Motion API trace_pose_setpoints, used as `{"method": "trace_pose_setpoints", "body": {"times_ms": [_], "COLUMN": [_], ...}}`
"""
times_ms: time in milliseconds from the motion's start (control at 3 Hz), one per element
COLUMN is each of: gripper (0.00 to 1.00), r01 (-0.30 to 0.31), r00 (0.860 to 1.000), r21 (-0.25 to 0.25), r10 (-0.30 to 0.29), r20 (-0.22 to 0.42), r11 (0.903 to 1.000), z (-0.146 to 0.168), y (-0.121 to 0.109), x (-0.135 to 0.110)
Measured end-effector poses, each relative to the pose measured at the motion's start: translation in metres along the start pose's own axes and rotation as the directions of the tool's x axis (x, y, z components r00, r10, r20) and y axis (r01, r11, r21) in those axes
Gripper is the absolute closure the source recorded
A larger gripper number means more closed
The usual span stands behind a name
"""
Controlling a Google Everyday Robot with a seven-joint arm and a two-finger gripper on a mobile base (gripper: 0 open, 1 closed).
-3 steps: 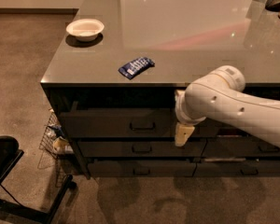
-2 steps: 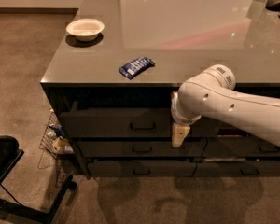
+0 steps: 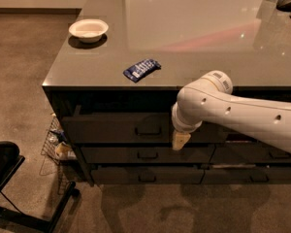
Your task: Open top drawer
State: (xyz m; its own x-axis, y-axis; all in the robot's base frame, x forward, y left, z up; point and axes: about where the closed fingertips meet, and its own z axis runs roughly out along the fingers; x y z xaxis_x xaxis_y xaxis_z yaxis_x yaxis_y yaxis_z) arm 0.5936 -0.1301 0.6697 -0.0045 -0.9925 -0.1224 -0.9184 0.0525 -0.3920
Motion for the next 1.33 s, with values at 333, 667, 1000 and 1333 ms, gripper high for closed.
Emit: {"method": "trace_pose_setpoints", "body": {"times_ms": [333,667,1000,1333], "gripper": [0.41,0.65,0.87,1.0], "r01": [0.007,0.003,0.003,0.003], "r00": [1.0,1.0,1.0,1.0], "r21": [-0.054,-0.086,-0.089,-0.089], "r10": [-0.006,-0.003,-0.002,-0.002], "r20": [0.015,0.01,0.009,0.009], "r11": [0.9985,0.9963,0.9961,0.9961], "z": [0.027,0.037,0.035,0.034], "y": [0.005,0.012,0.012,0.011], "x": [-0.012,-0.014,-0.014,-0.015]}}
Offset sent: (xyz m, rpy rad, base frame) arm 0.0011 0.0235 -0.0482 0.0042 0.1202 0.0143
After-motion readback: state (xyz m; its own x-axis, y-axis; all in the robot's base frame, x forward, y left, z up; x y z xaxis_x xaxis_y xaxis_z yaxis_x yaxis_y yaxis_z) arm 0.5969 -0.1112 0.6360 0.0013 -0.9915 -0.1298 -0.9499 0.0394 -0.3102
